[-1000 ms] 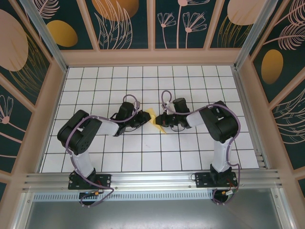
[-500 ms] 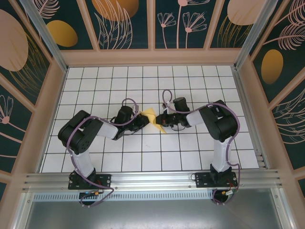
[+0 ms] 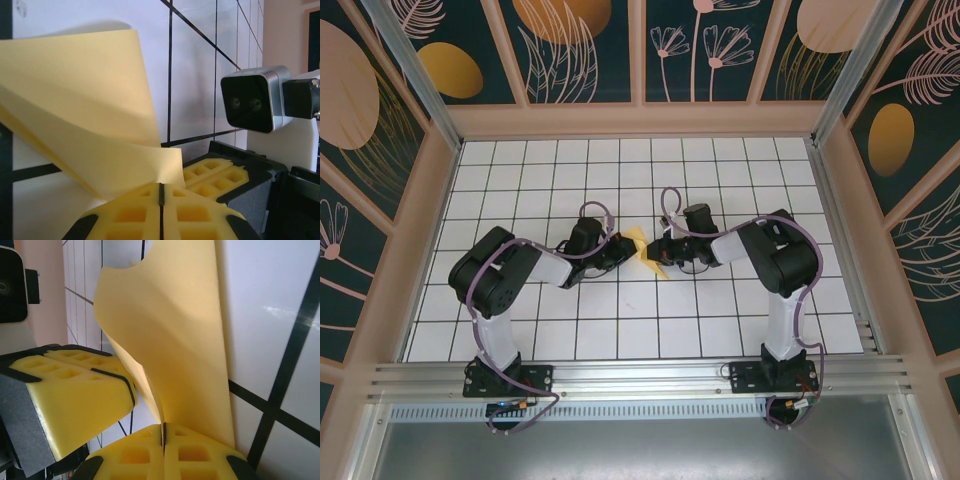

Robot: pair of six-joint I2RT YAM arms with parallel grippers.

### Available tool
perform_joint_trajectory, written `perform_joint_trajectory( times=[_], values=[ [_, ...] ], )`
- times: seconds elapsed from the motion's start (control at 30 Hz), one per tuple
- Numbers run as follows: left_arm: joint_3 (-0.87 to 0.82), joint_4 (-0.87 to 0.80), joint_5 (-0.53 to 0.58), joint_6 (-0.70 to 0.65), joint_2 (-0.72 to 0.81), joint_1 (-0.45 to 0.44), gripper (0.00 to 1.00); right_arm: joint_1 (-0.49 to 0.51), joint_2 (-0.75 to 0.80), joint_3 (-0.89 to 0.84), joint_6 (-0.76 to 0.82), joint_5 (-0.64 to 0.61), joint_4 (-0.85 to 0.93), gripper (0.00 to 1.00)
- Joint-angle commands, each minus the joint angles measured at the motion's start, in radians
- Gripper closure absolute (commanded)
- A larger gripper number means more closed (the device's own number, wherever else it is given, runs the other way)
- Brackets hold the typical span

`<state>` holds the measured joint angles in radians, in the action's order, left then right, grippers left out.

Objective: Fold a paper plane with a square sheet of paper (pick it up from the middle)
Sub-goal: Fold the wing for the fifth time at the center of the table.

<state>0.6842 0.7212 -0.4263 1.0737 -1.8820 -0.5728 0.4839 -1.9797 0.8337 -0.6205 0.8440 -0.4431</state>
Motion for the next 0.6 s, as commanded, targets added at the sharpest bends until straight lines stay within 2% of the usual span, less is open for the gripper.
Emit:
perform_joint_trajectory(
  times=[0.0, 0.17, 0.57],
  values=[
    [0.018, -0.029, 0.021, -0.016, -0.030, -0.004, 0.92, -0.010, -0.051, 0.003, 0.008, -0.056, 0.082, 0.95],
    [0.029, -0.043, 0.024, -0.015, -0.044, -0.003, 0.92, -0.010, -0.049, 0.004, 0.009, -0.054, 0.092, 0.94],
    [0.071, -0.188, 0.088, -0.018, -0.060, -0.004, 0.95, -0.010, 0.001, 0.057, 0.078, -0.048, 0.192, 0.82]
  ],
)
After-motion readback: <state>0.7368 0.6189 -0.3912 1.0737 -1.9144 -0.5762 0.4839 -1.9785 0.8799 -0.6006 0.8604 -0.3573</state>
